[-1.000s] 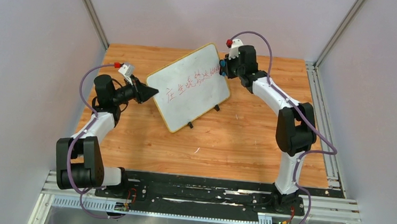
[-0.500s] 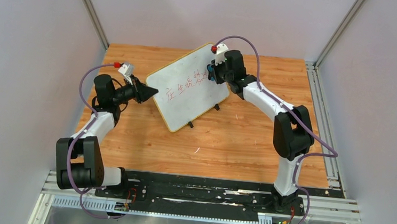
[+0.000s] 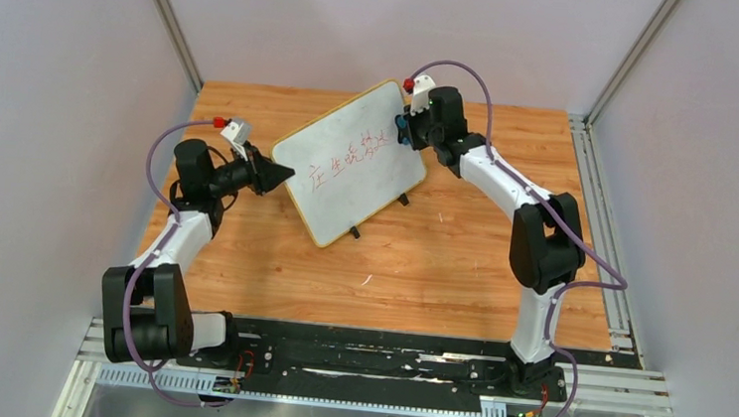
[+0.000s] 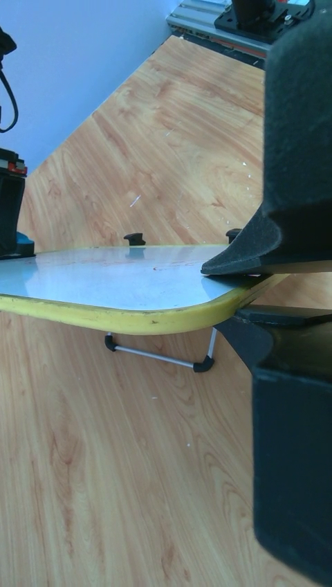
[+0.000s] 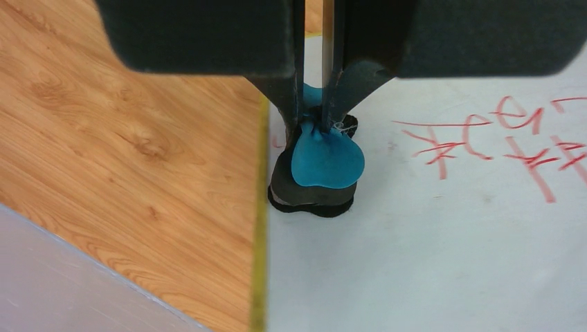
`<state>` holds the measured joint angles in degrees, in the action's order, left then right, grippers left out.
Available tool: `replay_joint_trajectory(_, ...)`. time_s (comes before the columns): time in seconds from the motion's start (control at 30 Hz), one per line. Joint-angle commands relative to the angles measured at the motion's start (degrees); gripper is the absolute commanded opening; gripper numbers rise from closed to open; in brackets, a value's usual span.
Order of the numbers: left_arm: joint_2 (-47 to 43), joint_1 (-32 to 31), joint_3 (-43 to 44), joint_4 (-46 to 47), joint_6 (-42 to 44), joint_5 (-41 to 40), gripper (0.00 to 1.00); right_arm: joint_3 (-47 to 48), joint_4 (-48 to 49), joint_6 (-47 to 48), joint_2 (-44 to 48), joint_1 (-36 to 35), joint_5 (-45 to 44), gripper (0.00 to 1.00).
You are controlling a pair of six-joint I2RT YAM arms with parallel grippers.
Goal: Erase the whiteboard
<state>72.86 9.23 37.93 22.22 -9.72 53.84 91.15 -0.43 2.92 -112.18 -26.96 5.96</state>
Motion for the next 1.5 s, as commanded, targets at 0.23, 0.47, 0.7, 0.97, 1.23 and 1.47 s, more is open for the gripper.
replay_joint_trajectory(0.23, -1.27, 0.17, -1.2, -5.08, 10.51, -1.99, 0.0, 2.65, -0.62, 0.67, -4.59, 4.89, -1.27, 0.01)
replay_joint_trajectory(0.47, -1.14, 0.17, -1.02, -5.17, 10.39, -1.93, 0.0, -2.9, 1.52, -1.08, -2.45, 4.55, -0.03, 0.01)
replay_joint_trajectory(0.7, -1.31, 0.2, -0.93, -5.17, 10.35, -1.9, 0.0, -8.97, 3.78, -2.83, -1.73, 4.46, 0.22, 0.01)
replay_joint_trajectory(0.97, -1.15, 0.17, -1.11, -5.17, 10.55, -1.75, 0.0, -8.58, 3.53, -3.01, 1.3, 3.99, 0.19, 0.01)
replay_joint_trajectory(1.23, -1.1, 0.18, -1.02, -5.17, 10.59, -1.9, 0.0, -2.69, 0.1, -1.7, 1.18, 2.18, 0.02, 0.01)
replay_joint_trajectory(1.47, -0.96, 0.18, -0.93, -5.17, 10.61, -1.98, 0.0, 0.02, -0.96, -0.82, 0.43, 0.51, -0.89, 0.01)
